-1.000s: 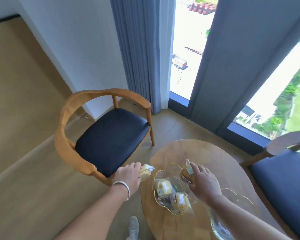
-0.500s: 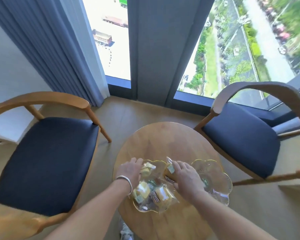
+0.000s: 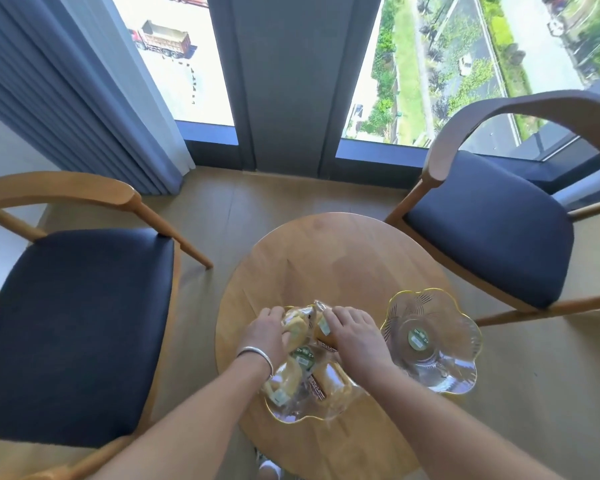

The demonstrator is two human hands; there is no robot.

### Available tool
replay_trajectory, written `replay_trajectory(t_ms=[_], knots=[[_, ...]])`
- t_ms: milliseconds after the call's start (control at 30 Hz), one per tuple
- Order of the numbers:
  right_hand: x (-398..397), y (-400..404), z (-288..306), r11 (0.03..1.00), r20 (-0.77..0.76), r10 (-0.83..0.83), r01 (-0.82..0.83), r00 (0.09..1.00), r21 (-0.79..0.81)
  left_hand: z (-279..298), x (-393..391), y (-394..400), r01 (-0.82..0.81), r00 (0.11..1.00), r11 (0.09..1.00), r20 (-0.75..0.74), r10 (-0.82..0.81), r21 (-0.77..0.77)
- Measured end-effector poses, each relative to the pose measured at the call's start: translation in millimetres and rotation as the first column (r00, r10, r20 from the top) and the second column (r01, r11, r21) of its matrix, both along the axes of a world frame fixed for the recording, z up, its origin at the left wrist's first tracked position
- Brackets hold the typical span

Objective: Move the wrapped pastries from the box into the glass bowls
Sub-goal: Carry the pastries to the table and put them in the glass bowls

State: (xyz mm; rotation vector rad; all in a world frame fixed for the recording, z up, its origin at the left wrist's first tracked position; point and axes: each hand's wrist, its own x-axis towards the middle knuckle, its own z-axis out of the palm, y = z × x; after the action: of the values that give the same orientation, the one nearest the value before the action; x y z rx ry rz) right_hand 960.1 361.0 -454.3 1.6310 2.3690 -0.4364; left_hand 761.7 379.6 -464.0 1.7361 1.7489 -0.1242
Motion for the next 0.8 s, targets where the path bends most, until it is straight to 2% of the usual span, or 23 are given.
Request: replay_trajectory(t_ms=[300, 433, 600, 800], knots=[[-6.1, -1.8, -22.0, 1.000, -0.053, -0.012, 0.011, 0.998, -0.019, -24.9, -6.3, -6.3, -0.070, 0.994, 0.996, 0.082, 0.066, 0.048], [-7.9, -7.1, -18.6, 1.000, -0.047, -0.024, 0.023, 0.999, -0.018, -22.9, -5.7, -13.4, -0.037, 0.998, 0.997, 0.043, 0.035, 0.065], [-3.2, -14.6, -1.1, 0.997, -0.063, -0.069, 0.067, 0.996, -0.028, -5.7, -8.0, -16.2, 0.027, 1.000, 0.999, -0.006, -0.027, 0.039], [11.0, -21.1, 44.0, 0.986, -0.075, -0.162, 0.164, 0.984, 0.017, 42.3, -8.1, -8.5, 0.140, 0.988, 0.985, -0.080, -0.132, 0.105]])
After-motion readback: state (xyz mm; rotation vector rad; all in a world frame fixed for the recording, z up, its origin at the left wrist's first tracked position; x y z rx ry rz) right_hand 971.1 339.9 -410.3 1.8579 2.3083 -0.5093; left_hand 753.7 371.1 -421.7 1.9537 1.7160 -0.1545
